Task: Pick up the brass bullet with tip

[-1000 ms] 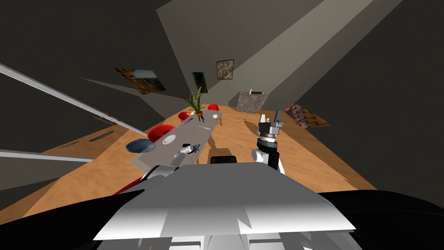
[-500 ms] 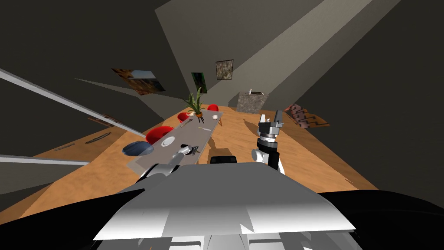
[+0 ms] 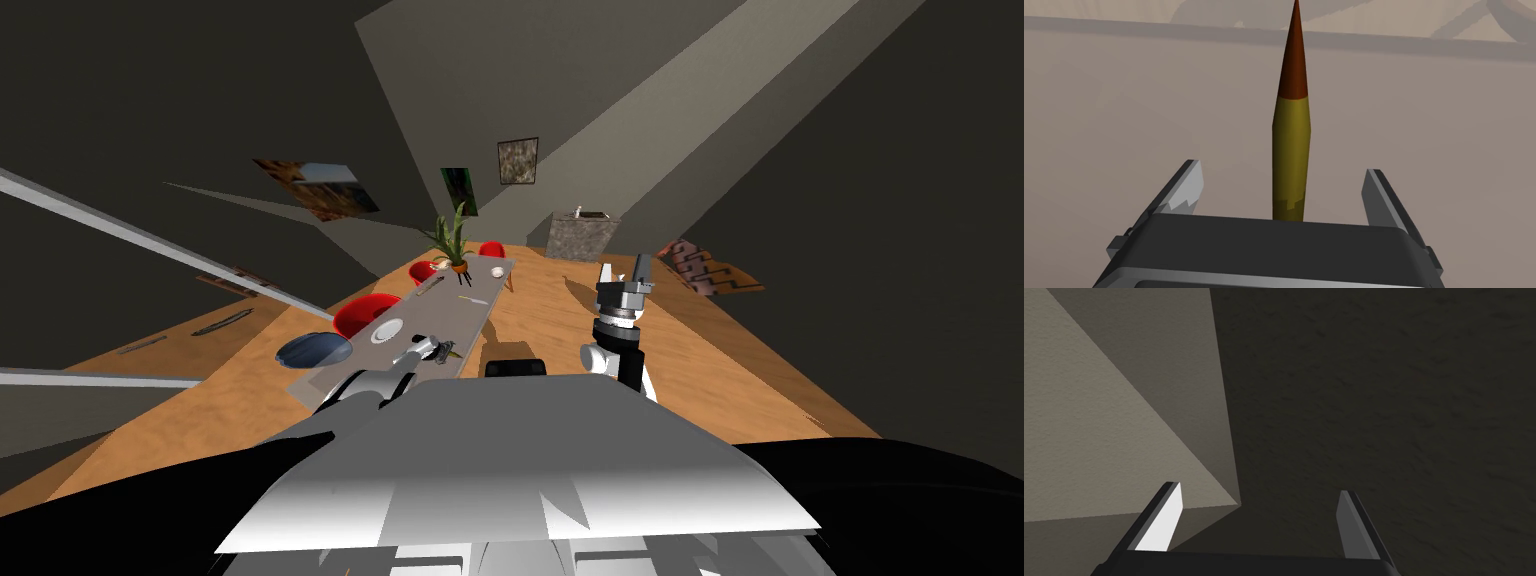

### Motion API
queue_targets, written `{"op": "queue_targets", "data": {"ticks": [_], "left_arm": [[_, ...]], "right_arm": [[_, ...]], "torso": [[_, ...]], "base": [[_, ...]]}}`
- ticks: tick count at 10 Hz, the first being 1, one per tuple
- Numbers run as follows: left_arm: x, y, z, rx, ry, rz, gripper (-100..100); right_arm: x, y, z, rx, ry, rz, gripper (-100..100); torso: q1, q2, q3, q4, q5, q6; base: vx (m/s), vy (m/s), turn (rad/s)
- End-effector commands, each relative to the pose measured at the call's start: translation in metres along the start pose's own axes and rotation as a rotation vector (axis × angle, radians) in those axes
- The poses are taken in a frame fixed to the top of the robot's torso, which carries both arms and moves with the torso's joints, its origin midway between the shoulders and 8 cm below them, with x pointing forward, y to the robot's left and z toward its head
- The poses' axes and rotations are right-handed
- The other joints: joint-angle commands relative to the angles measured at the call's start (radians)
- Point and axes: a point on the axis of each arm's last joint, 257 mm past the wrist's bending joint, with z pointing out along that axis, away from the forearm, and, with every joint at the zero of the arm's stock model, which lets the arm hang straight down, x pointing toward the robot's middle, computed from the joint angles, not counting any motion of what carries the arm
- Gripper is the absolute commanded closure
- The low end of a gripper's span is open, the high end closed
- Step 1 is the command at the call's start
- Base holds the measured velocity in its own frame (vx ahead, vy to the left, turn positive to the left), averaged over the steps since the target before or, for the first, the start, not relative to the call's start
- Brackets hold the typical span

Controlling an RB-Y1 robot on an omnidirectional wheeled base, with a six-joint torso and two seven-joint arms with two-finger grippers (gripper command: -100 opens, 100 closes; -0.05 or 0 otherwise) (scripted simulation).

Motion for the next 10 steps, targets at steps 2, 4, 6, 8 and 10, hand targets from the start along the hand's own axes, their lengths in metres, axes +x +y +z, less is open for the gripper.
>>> {"op": "queue_targets", "data": {"ticks": [2,4,6,8,10], "left_arm": [[0.0,0.001,0.0,-0.003,0.002,0.0,0],[0.017,0.004,0.011,-0.003,-0.001,-0.008,-100],[0.032,0.006,0.019,-0.002,-0.002,-0.014,-100],[0.027,0.006,0.016,-0.002,-0.002,-0.013,100],[0.027,0.007,0.016,-0.004,-0.001,-0.014,100]], "right_arm": [[0.0,0.0,0.0,0.0,0.0,0.0,0],[0.0,0.0,0.0,0.0,0.0,0.0,0],[0.0,0.0,0.0,0.0,0.0,0.0,0],[0.0,0.0,0.0,0.0,0.0,0.0,0],[0.0,0.0,0.0,0.0,0.0,0.0,0]], "torso": [[-0.002,0.002,0.001,0.0,0.0,0.0],[-0.002,0.004,0.002,0.001,0.0,0.0],[-0.001,0.004,0.002,0.001,0.0,0.0],[-0.003,0.004,0.002,0.001,0.0,0.0],[-0.005,0.005,0.003,0.001,-0.001,0.001]], "base": [[0.022,0.02,-0.002],[0.017,0.066,-0.044],[0.021,0.067,-0.032],[0.008,0.02,-0.005],[0.0,0.0,0.0]]}}
